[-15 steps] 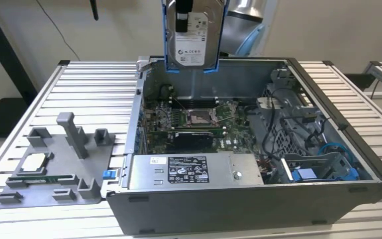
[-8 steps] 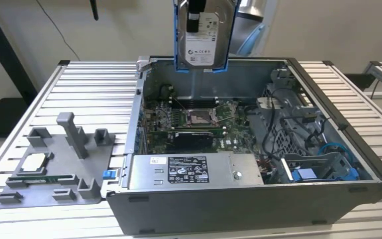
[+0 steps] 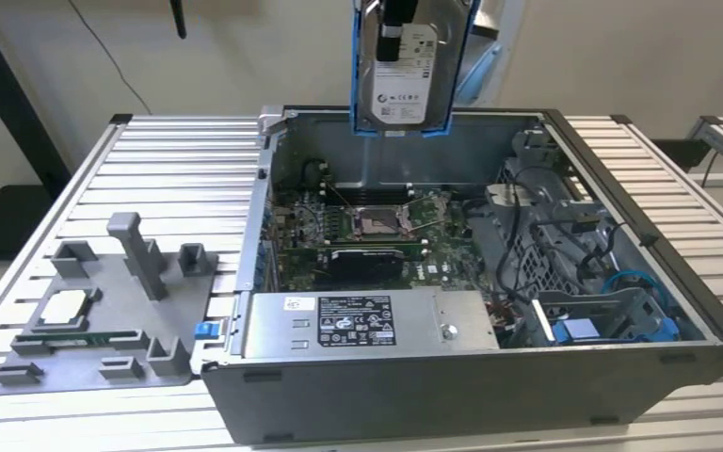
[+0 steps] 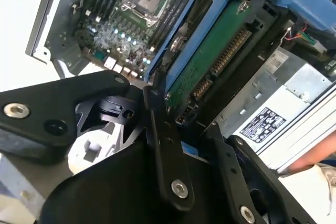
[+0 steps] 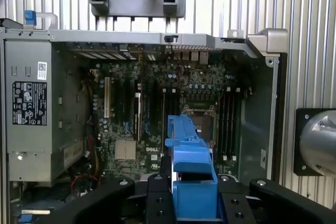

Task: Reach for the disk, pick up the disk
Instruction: 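Pick up the disk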

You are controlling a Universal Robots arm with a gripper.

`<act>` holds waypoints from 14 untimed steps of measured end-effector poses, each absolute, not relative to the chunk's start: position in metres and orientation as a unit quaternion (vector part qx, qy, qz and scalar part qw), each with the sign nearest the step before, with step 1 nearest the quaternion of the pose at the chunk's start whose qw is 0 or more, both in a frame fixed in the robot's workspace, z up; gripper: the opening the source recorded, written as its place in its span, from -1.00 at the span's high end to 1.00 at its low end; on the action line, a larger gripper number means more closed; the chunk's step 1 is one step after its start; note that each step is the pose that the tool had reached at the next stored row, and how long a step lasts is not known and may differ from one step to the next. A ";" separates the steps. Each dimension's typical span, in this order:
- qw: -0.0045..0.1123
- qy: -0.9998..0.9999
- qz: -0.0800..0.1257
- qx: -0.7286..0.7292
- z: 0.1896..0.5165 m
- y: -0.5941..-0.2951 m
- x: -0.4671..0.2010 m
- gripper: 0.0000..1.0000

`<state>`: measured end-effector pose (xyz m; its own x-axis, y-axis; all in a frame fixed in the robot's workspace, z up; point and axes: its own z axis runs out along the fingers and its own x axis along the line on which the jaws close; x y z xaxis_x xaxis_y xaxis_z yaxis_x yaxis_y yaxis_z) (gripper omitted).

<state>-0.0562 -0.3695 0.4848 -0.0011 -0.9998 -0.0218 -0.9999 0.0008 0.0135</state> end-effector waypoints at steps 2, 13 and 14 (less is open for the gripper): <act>0.003 0.707 0.012 -0.707 0.485 -0.369 -0.051 1.00; 0.003 0.707 0.012 -0.707 0.485 -0.369 -0.024 1.00; 0.003 0.707 0.012 -0.707 0.485 -0.369 -0.021 1.00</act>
<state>-0.0214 -0.3691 0.4848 -0.0011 -0.9998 -0.0219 -0.9999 0.0008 0.0134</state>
